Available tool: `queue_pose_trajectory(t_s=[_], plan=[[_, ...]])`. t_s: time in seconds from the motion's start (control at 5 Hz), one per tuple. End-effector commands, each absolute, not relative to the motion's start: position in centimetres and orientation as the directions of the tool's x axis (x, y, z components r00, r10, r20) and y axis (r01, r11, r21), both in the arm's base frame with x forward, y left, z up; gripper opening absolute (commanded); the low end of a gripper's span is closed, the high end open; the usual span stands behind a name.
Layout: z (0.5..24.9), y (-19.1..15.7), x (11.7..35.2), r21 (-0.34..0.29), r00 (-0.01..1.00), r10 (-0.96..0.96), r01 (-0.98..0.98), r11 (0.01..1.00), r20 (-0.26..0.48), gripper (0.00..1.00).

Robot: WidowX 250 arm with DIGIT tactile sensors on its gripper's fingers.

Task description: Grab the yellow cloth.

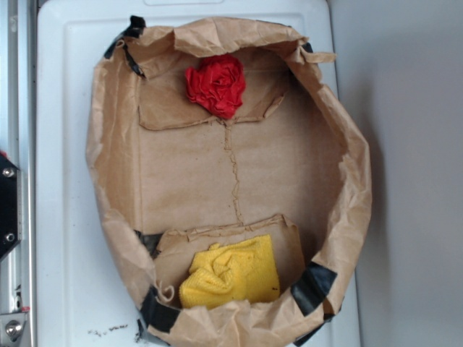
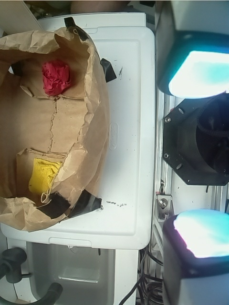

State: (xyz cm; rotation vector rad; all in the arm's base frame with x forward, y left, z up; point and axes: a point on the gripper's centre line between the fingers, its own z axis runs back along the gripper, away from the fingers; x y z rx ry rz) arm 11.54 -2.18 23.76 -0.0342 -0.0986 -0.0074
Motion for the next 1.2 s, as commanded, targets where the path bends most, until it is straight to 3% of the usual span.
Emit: queue_pose_trajectory(t_s=[0.0, 0.8, 1.0], plan=[[23.8, -2.2, 11.5, -0.034, 0.995, -0.006, 0.009, 0.999, 0.099, 1.0], [23.4, -0.3, 19.5, -0.054, 0.973, 0.099, -0.09, 0.994, 0.207, 1.0], [22.7, 1.0, 24.5, -0.077, 0.968, 0.115, -0.1, 0.992, 0.221, 1.0]])
